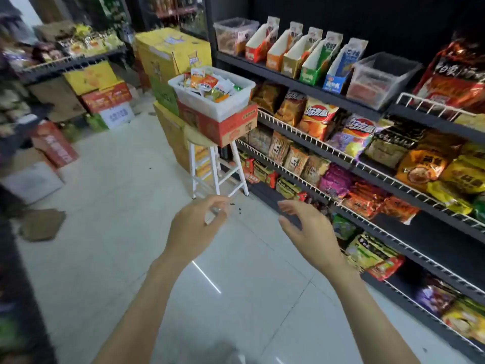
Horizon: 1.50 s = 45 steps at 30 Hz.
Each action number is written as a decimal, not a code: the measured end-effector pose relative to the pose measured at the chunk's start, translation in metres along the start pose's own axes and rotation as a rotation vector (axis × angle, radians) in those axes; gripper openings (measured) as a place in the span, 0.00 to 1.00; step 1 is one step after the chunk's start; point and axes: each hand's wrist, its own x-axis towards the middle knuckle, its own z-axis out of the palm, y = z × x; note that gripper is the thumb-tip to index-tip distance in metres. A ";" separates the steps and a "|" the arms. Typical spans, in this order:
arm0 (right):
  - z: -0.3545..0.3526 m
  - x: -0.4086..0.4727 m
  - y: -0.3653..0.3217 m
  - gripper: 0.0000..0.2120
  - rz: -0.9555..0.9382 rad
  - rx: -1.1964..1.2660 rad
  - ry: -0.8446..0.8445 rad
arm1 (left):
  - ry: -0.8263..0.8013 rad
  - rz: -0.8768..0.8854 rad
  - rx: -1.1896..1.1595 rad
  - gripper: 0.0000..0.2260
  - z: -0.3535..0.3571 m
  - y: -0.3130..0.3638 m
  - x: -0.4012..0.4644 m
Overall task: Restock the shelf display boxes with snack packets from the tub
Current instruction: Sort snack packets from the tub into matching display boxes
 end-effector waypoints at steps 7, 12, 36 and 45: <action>0.056 0.055 -0.014 0.09 0.016 0.130 0.096 | 0.328 -0.165 -0.363 0.08 0.005 -0.031 0.031; 0.098 0.111 -0.022 0.09 0.035 0.127 0.047 | 0.326 -0.240 -0.339 0.07 -0.005 -0.084 0.074; 0.213 0.505 -0.032 0.12 -0.029 -0.063 -0.030 | 0.100 -0.007 0.207 0.17 -0.073 -0.280 0.430; 0.254 0.632 -0.017 0.13 0.082 -0.100 -0.032 | 0.028 0.150 0.163 0.13 -0.082 -0.344 0.608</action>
